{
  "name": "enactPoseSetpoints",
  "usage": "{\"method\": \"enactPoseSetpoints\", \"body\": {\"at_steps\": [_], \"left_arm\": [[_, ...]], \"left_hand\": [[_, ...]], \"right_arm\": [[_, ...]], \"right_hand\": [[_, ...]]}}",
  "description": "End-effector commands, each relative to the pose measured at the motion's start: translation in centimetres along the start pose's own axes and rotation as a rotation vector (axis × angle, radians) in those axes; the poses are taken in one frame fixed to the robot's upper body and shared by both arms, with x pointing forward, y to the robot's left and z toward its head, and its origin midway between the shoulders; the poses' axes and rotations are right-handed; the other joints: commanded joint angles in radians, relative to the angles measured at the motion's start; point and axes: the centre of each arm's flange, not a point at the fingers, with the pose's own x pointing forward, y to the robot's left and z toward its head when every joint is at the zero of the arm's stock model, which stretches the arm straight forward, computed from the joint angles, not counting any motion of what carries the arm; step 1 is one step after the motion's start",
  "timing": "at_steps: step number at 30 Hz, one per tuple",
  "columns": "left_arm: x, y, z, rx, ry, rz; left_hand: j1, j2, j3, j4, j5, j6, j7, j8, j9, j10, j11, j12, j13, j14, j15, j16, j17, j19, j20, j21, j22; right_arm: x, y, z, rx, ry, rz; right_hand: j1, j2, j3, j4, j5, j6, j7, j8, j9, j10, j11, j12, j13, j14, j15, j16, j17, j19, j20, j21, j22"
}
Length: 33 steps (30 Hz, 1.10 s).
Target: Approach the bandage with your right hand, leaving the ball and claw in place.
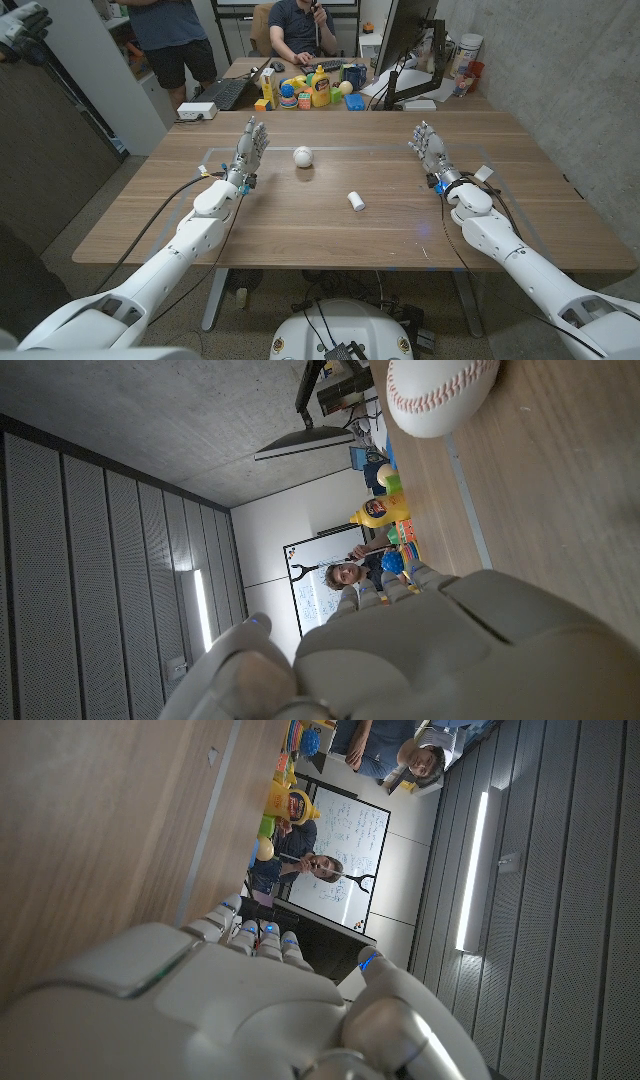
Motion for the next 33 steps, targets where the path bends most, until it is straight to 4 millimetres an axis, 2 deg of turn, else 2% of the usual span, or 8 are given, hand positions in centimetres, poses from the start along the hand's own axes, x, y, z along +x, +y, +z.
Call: {"method": "enactPoseSetpoints", "body": {"at_steps": [1,4,6,7,10,21,27,33], "left_arm": [[0.8,0.4,-0.1,-0.009,-0.006,-0.024],[0.9,0.4,-0.1,-0.009,-0.006,-0.026],[1.0,0.4,-0.1,-0.008,-0.006,-0.027],[1.0,0.4,-0.1,-0.008,-0.005,-0.028],[1.1,0.4,-0.1,-0.008,-0.003,-0.030],[1.4,0.6,-0.4,-0.012,0.000,-0.038],[1.6,0.7,-0.5,-0.013,-0.001,-0.044],[1.5,0.7,-0.5,-0.014,-0.003,-0.042]], "left_hand": [[-0.002,0.138,-0.001,0.005,0.005,-0.222,-0.002,0.006,0.004,-0.203,-0.002,0.006,0.003,-0.165,-0.002,0.006,0.002,-0.005,-0.011,0.007,0.004],[-0.002,0.138,-0.001,0.005,0.005,-0.218,-0.004,0.007,0.004,-0.201,-0.004,0.006,0.003,-0.163,-0.002,0.006,0.002,-0.005,-0.007,0.007,0.004],[-0.002,0.138,-0.001,0.005,0.005,-0.218,-0.004,0.007,0.004,-0.200,-0.004,0.006,0.003,-0.163,-0.002,0.006,0.002,-0.004,-0.006,0.008,0.004],[-0.002,0.138,-0.001,0.005,0.005,-0.217,-0.004,0.007,0.004,-0.200,-0.005,0.006,0.003,-0.162,-0.002,0.007,0.002,-0.004,-0.006,0.008,0.004],[-0.002,0.138,-0.001,0.005,0.005,-0.217,-0.004,0.007,0.004,-0.200,-0.005,0.007,0.003,-0.161,-0.002,0.007,0.002,-0.004,-0.006,0.008,0.004],[-0.002,0.138,-0.001,0.005,0.005,-0.216,-0.005,0.007,0.004,-0.199,-0.006,0.006,0.003,-0.160,-0.001,0.008,0.002,-0.004,-0.007,0.008,0.004],[-0.002,0.138,-0.001,0.005,0.005,-0.215,-0.005,0.007,0.004,-0.200,-0.005,0.006,0.003,-0.161,-0.001,0.008,0.002,-0.004,-0.007,0.008,0.004],[-0.002,0.138,-0.001,0.005,0.005,-0.215,-0.005,0.007,0.005,-0.199,-0.005,0.006,0.003,-0.161,-0.001,0.008,0.002,-0.003,-0.008,0.008,0.004]], "right_arm": [[0.4,0.2,-0.5,-0.007,0.006,-0.005],[0.2,0.0,-0.5,0.005,0.013,-0.012],[0.0,-0.2,-0.6,0.023,0.017,-0.032],[-0.1,-0.3,-0.6,0.031,0.016,-0.037],[-0.4,-0.5,-0.5,0.060,0.004,-0.055],[-2.2,-1.3,1.6,0.070,-0.090,-0.092],[-3.3,-0.4,2.8,0.049,-0.151,-0.072],[-4.4,1.1,3.8,0.011,-0.220,-0.040]], "right_hand": [[0.001,0.125,0.004,-0.002,0.006,-0.002,-0.004,0.007,0.004,0.000,0.002,0.008,0.003,-0.009,-0.021,0.007,0.003,0.005,-0.081,0.005,0.004],[0.006,0.107,-0.006,-0.009,0.004,0.025,-0.018,0.015,0.004,0.034,0.015,0.017,0.002,0.030,0.008,0.016,-0.003,0.030,-0.013,0.007,0.003],[0.013,0.103,-0.010,-0.013,0.007,0.053,-0.024,0.018,0.005,0.060,0.017,0.019,0.002,0.081,0.023,0.022,-0.009,0.103,0.069,0.026,0.003],[0.015,0.102,-0.010,-0.015,0.009,0.064,-0.027,0.020,0.005,0.073,0.019,0.021,0.002,0.102,0.037,0.025,-0.010,0.126,0.095,0.031,0.003],[0.020,0.098,-0.012,-0.018,0.011,0.095,-0.034,0.027,0.007,0.108,0.031,0.028,0.003,0.140,0.067,0.028,-0.011,0.170,0.114,0.040,0.002],[0.039,0.086,-0.010,-0.033,0.015,0.146,-0.032,0.036,0.007,0.155,0.038,0.035,0.003,0.187,0.095,0.028,-0.015,0.197,0.137,0.038,0.000],[0.055,0.081,-0.005,-0.043,0.019,0.151,-0.033,0.031,0.007,0.149,0.041,0.026,0.002,0.160,0.102,0.007,-0.016,0.151,0.125,0.012,-0.001],[0.060,0.081,-0.002,-0.045,0.020,0.149,-0.034,0.027,0.007,0.144,0.041,0.021,0.002,0.151,0.107,-0.002,-0.016,0.131,0.119,0.001,-0.001]]}}
